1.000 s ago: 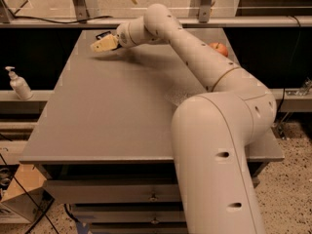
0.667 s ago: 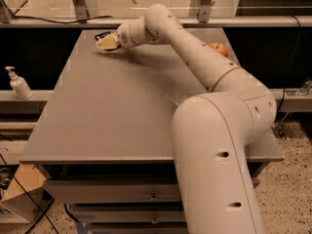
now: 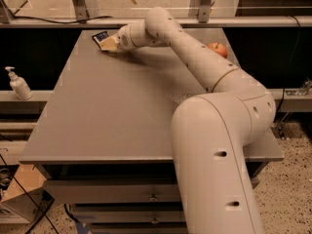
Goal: Pick rxbar blueberry
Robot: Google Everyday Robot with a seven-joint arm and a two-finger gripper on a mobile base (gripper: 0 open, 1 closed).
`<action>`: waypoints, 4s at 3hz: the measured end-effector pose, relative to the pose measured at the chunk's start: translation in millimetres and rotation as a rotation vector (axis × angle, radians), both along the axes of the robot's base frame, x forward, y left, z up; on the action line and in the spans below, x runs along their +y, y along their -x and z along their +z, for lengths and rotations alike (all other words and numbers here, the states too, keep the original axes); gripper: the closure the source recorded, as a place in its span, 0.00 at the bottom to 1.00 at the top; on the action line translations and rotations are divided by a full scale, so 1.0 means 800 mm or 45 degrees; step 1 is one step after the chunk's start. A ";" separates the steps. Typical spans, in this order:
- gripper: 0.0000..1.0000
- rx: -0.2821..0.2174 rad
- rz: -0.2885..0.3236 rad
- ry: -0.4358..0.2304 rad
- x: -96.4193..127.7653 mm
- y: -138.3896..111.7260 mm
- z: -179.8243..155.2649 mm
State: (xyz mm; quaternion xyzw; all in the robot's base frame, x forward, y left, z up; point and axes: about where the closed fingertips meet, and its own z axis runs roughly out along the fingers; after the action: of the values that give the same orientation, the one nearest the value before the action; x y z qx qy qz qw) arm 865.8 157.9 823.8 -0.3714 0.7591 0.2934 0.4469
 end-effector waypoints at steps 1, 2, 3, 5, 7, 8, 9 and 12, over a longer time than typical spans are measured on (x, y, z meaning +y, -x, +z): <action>1.00 0.000 0.000 0.000 0.000 0.000 0.006; 1.00 0.000 0.000 0.000 0.000 0.000 0.007; 1.00 0.000 0.000 0.000 0.000 0.000 0.008; 1.00 -0.001 0.000 0.000 0.000 0.000 0.008; 1.00 -0.001 0.000 0.000 0.000 0.000 0.008; 0.84 -0.001 0.000 0.000 0.000 0.000 0.008; 0.60 0.001 0.003 0.000 0.002 0.001 0.007; 0.00 0.001 0.003 0.000 0.002 0.001 0.008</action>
Offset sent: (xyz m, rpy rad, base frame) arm -0.0051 -0.0373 0.0764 0.0231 -0.1944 -0.0415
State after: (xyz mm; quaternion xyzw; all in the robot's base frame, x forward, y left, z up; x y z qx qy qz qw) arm 865.4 159.7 830.2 -0.3722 0.7589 0.2940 0.4462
